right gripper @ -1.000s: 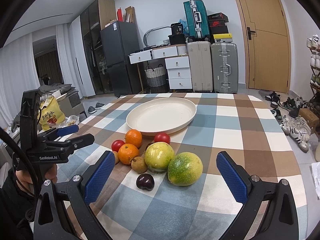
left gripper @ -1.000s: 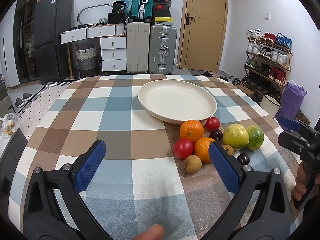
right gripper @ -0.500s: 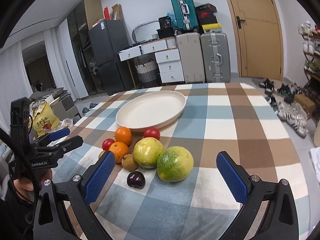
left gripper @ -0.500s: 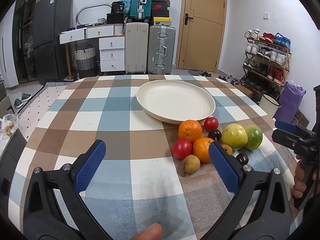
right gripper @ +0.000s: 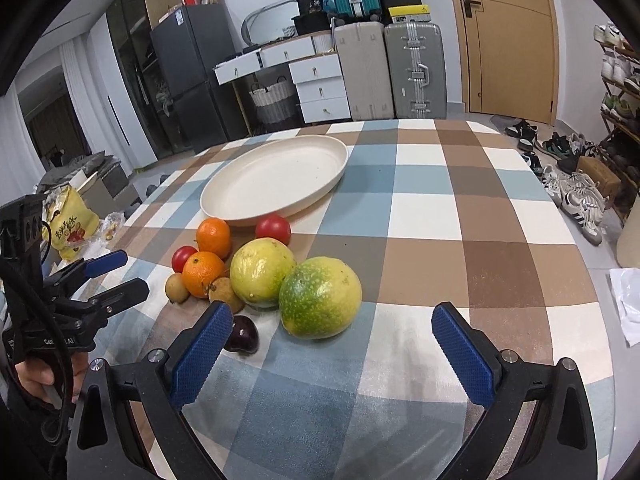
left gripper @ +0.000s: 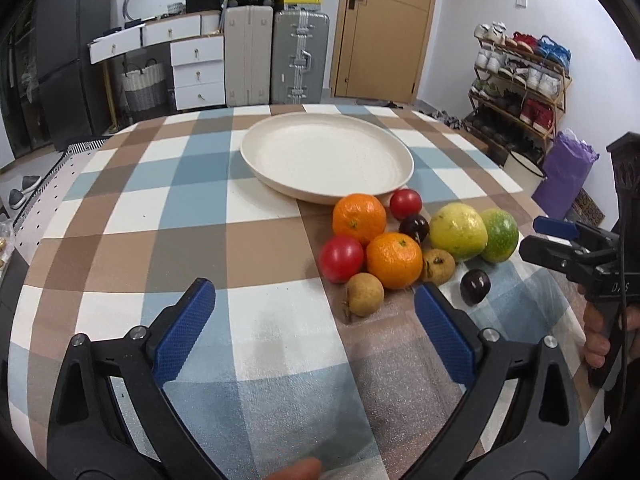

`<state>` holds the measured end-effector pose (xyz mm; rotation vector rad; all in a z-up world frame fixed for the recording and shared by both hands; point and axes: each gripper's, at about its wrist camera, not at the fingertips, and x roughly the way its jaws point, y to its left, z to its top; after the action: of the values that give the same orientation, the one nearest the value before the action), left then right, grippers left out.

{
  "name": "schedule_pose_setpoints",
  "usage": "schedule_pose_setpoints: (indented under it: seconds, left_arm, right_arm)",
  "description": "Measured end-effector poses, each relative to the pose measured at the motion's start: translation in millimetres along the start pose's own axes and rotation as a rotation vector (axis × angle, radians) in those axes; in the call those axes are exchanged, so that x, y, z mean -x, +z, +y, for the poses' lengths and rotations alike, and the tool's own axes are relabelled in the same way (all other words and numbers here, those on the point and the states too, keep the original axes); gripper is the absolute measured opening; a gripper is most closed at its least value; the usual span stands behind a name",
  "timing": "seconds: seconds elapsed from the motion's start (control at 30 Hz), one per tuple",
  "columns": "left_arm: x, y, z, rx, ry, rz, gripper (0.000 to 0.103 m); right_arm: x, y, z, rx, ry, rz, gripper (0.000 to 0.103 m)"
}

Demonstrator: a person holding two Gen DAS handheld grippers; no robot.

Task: Organize fruits
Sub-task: 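Grasp the small brown pear with the left tool while the right tool grasps the green citrus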

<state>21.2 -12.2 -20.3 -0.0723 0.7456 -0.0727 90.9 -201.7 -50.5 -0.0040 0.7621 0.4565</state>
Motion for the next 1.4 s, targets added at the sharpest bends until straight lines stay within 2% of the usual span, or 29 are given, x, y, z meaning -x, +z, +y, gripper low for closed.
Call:
schedule_pose_setpoints:
  seconds: [0.07, 0.17, 0.37, 0.5, 0.57, 0.6, 0.67, 0.77, 0.8, 0.83, 1.07, 1.2, 1.4]
  left_arm:
    - [-7, 0, -2, -0.007, -0.007, 0.033, 0.097]
    - [-17, 0, -5, -0.012, -0.036, 0.076, 0.088]
    - [-33, 2, -10, -0.014, -0.059, 0.133, 0.080]
    - [-39, 2, -14, -0.021, -0.079, 0.162, 0.068]
    - [-39, 3, -16, -0.026, -0.092, 0.158, 0.063]
    - [-39, 3, -16, -0.025, -0.112, 0.161, 0.057]
    - [-39, 4, -16, -0.021, -0.120, 0.162, 0.052]
    - [-39, 4, -17, -0.021, -0.152, 0.168, 0.033]
    - [-39, 5, -17, -0.015, -0.169, 0.172, 0.024]
    - [-40, 5, -17, -0.011, -0.177, 0.175, 0.022]
    - [-32, 5, -12, 0.001, -0.182, 0.151, 0.022]
    - [-22, 8, -5, 0.013, -0.170, 0.120, 0.022]
    - [-11, 14, 5, 0.019, -0.153, 0.095, 0.022]
  right_arm:
    - [-4, 2, -1, -0.003, 0.003, 0.022, 0.099]
    - [-10, 5, -1, 0.006, -0.007, 0.056, 0.090]
    - [-22, 11, -6, 0.005, -0.006, 0.088, 0.087]
    - [-30, 13, -7, 0.015, 0.011, 0.110, 0.083]
    - [-35, 13, -6, 0.017, 0.024, 0.122, 0.078]
    - [-37, 13, -5, 0.015, 0.029, 0.131, 0.077]
    - [-37, 13, -4, 0.013, 0.034, 0.127, 0.077]
    - [-38, 15, -5, 0.010, 0.043, 0.135, 0.077]
    - [-39, 16, -5, 0.006, 0.045, 0.137, 0.076]
    - [-39, 16, -6, 0.006, 0.046, 0.138, 0.076]
    - [-40, 13, -8, -0.006, 0.094, 0.150, 0.066]
    - [-41, 13, -9, -0.010, 0.118, 0.146, 0.052]
    - [-38, 11, -9, 0.004, 0.114, 0.125, 0.051]
